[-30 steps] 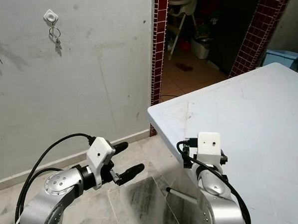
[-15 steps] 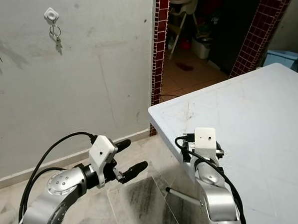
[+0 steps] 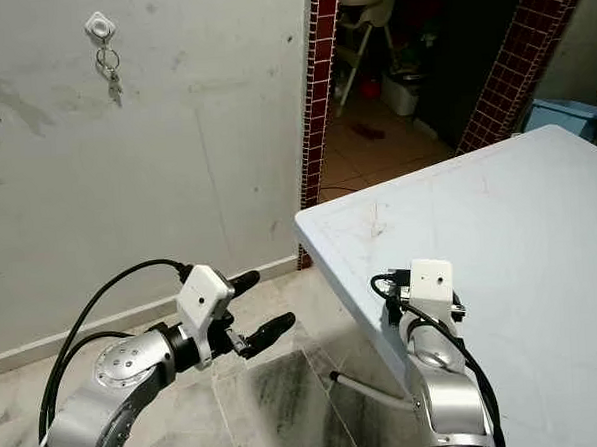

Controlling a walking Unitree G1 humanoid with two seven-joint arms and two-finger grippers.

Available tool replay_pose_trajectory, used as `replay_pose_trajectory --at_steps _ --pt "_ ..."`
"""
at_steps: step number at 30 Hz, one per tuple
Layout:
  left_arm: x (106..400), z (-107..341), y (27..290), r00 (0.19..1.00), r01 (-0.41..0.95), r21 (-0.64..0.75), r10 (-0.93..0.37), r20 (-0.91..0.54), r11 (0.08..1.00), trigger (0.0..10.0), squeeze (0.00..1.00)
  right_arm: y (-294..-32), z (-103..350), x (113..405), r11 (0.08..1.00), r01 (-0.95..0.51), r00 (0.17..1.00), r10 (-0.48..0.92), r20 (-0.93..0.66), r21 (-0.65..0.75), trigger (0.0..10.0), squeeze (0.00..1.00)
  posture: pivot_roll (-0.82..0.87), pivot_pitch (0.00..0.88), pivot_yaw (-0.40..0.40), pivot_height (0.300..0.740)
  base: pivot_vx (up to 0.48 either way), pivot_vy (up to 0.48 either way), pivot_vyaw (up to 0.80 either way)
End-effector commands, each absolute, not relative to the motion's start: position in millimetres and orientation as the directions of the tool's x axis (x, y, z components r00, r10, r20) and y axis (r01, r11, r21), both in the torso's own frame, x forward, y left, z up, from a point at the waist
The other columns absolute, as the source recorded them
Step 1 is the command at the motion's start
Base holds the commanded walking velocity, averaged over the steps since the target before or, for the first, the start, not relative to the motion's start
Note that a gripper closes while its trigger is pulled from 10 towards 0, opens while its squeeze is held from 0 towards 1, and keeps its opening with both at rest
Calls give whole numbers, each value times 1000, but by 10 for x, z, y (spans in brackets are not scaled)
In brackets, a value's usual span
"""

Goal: Hang keys on a hook

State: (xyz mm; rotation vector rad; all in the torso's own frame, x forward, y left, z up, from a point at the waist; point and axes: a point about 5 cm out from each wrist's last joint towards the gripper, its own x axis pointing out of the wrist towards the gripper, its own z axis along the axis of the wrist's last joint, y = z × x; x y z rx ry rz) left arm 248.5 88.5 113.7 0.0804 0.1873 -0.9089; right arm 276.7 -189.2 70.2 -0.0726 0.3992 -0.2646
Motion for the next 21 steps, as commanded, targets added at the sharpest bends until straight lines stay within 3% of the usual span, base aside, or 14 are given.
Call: replay_pose_trajectory --at_steps 1,21 --pt "2485 1191 871 601 793 12 -779 -177 609 10000 0 -1909 703 2790 963 247 888 -269 -372 -107 0 0 62 10 -93 740 0 0 0" --pt "2495 1187 875 610 787 17 -773 -177 617 10000 0 -1927 658 2806 962 254 889 -272 -368 -97 0 0 62 9 -94 740 0 0 0"
